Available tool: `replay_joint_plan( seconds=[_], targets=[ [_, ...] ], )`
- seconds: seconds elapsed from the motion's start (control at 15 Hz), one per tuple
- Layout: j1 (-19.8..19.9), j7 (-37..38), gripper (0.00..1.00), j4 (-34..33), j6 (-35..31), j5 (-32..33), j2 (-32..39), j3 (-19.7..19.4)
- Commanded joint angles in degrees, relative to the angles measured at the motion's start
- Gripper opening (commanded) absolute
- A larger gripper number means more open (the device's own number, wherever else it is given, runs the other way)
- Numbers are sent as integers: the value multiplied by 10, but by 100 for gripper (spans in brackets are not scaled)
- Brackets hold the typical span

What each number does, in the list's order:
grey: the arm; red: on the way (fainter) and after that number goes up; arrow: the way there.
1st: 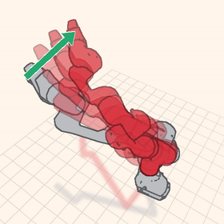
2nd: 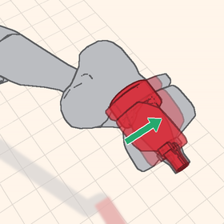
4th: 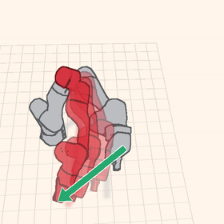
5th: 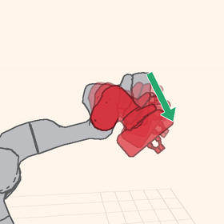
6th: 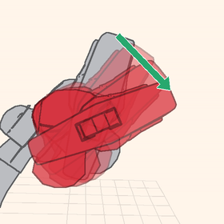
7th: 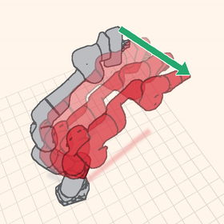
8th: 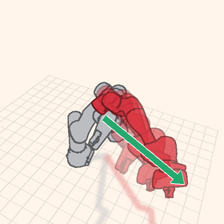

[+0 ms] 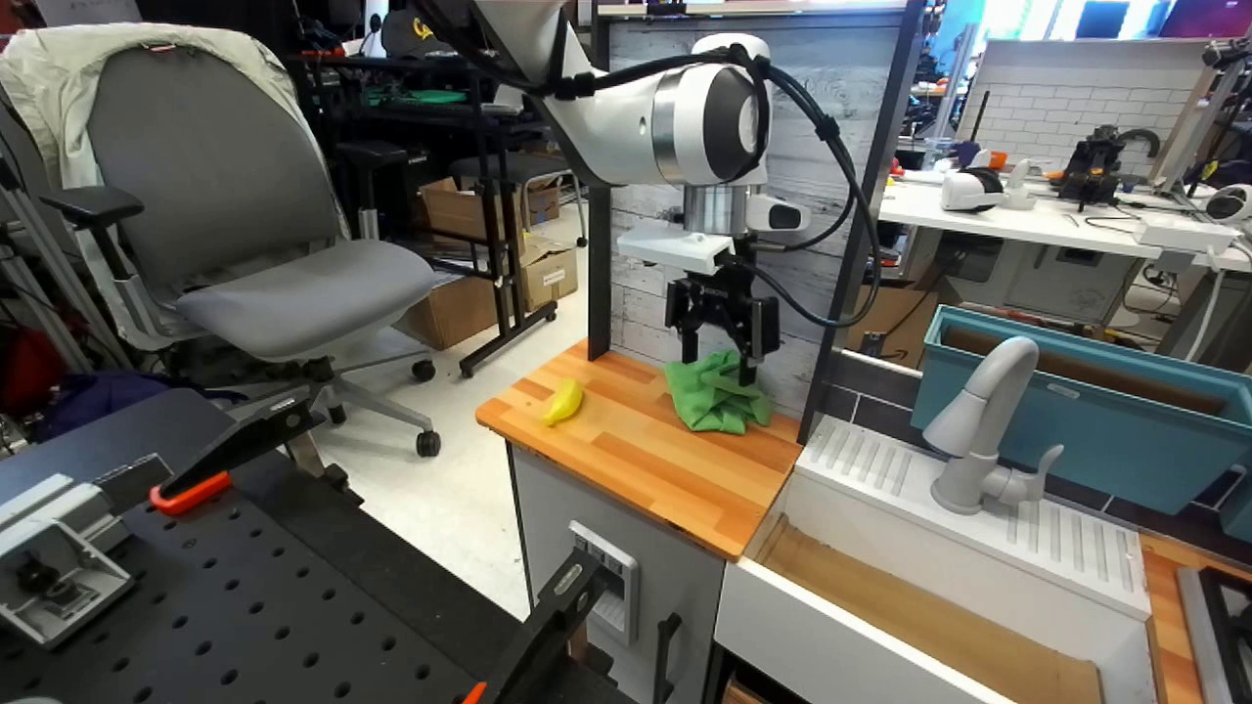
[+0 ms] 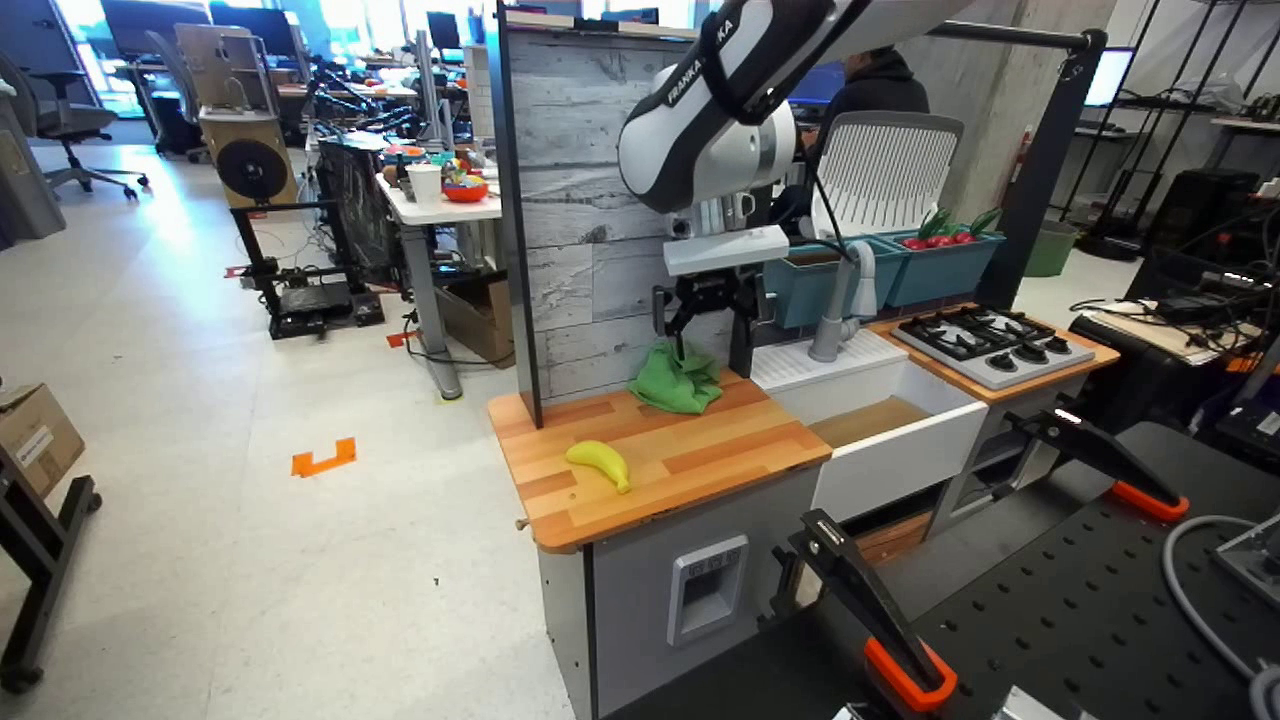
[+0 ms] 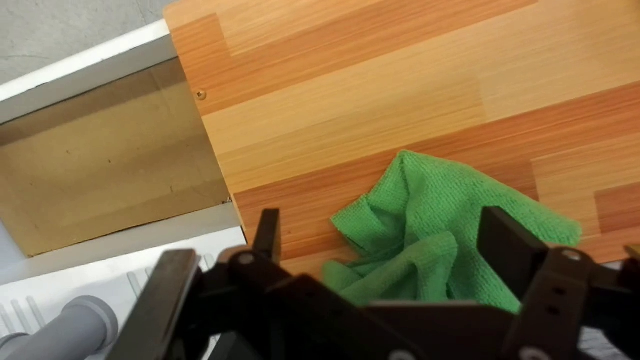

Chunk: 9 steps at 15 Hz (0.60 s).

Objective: Unfold the green towel

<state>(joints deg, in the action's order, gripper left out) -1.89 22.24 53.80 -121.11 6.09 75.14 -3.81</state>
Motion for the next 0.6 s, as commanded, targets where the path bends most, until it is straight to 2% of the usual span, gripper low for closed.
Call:
replay_joint_plan(
  seconds=[0.0, 0.53],
  targets=[
    [-10, 24, 100, -92, 41, -17, 52, -17],
    [-13, 58, 100, -167, 20, -18, 112, -17]
  ],
)
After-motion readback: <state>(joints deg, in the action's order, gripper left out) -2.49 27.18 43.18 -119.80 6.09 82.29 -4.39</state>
